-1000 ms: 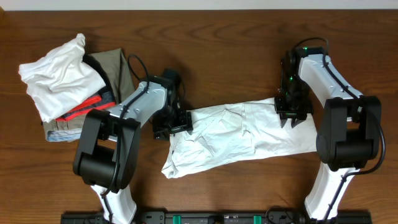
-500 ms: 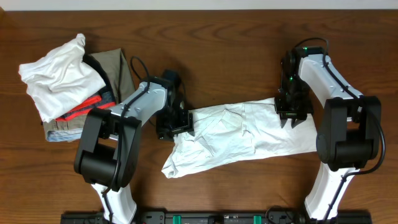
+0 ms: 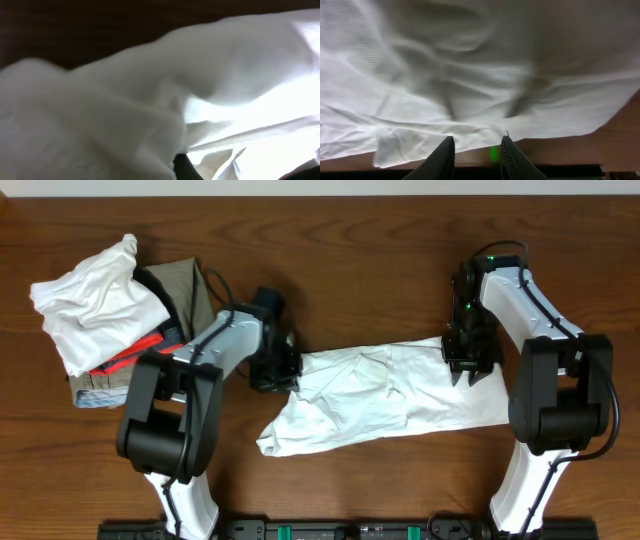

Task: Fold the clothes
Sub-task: 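Lift the left end with the left gripper and fold it rightward over the strip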

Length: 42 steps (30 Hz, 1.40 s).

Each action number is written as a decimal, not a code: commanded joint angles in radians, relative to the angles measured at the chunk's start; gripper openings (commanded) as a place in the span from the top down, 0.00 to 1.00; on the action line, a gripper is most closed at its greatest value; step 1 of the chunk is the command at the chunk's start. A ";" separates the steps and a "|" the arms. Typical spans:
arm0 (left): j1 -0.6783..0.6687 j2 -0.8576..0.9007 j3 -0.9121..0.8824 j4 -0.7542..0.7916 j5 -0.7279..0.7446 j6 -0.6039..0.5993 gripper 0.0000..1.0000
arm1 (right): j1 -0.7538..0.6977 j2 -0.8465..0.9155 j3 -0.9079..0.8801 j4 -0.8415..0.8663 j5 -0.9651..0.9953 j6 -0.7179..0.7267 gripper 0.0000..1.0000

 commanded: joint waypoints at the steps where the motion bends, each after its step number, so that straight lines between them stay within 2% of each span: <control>1: 0.068 0.014 0.042 -0.018 -0.060 0.011 0.94 | -0.001 -0.007 -0.002 0.005 0.000 -0.015 0.72; 12: 0.198 0.010 0.117 -0.037 -0.060 0.115 0.94 | -0.003 -0.007 -0.002 0.097 -0.022 -0.015 0.71; 21: 0.233 -0.037 0.272 -0.183 -0.066 0.193 0.94 | -0.076 -0.007 0.000 0.204 -0.023 0.001 0.74; 25: 0.233 -0.054 0.326 -0.192 -0.145 0.193 0.94 | -0.149 -0.008 0.001 0.200 -0.025 0.000 0.75; 32: 0.228 -0.055 0.411 -0.254 -0.154 0.177 0.94 | -0.260 -0.008 0.001 0.174 -0.026 -0.045 0.75; 37: 0.198 -0.066 0.492 -0.338 -0.149 0.148 0.94 | -0.278 -0.008 0.001 0.174 -0.026 -0.045 0.74; 42: 0.132 -0.069 0.579 -0.373 -0.078 0.118 0.94 | -0.266 -0.008 0.001 0.169 -0.027 -0.044 0.74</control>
